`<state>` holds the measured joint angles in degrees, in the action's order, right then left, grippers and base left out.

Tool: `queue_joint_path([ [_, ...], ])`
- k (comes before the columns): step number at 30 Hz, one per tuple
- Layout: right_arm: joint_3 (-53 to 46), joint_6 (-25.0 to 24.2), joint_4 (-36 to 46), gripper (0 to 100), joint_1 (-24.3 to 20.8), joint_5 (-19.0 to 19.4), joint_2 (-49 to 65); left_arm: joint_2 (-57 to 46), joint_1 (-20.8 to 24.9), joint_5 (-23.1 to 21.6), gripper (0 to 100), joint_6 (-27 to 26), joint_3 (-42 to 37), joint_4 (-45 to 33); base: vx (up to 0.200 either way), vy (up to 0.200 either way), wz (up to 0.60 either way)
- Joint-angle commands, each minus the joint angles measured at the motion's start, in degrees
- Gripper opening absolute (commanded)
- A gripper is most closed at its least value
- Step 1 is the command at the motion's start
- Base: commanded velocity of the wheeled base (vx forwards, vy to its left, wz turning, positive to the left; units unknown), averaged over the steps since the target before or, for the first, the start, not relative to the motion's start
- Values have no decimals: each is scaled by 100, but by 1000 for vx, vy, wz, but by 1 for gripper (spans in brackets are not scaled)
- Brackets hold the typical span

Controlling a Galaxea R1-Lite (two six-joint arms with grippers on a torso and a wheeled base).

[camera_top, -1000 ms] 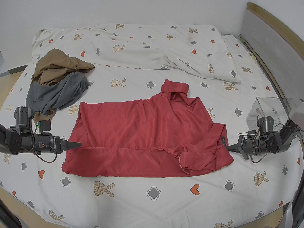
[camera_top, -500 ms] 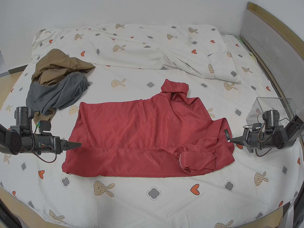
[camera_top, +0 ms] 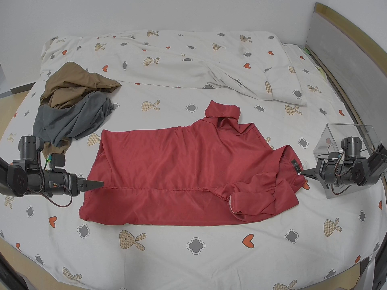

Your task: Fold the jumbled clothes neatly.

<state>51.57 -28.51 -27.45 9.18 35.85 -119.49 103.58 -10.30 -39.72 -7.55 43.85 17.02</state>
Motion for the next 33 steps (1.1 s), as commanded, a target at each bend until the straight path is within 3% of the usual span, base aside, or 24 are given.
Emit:
queue_joint_path([
  [1,29,48,-6,0,31,1,-57,13,-7,-1,100,-1,1,3,0,0,0],
  [7,20,162,-6,0,5,9,-171,13,-7,-1,100,-1,1,12,0,0,0],
  [8,20,162,-6,100,14,9,-171,13,-7,-1,100,-1,1,12,0,0,0],
  [19,-648,311,-50,100,-57,71,611,30,-7,-1,100,-1,-8,74,0,0,0],
  [21,-885,303,-50,100,-250,89,980,30,-7,-1,100,-1,-8,74,0,0,0],
  [33,-745,417,-111,100,-329,18,58,-5,-7,-1,100,-1,-8,74,0,0,0],
])
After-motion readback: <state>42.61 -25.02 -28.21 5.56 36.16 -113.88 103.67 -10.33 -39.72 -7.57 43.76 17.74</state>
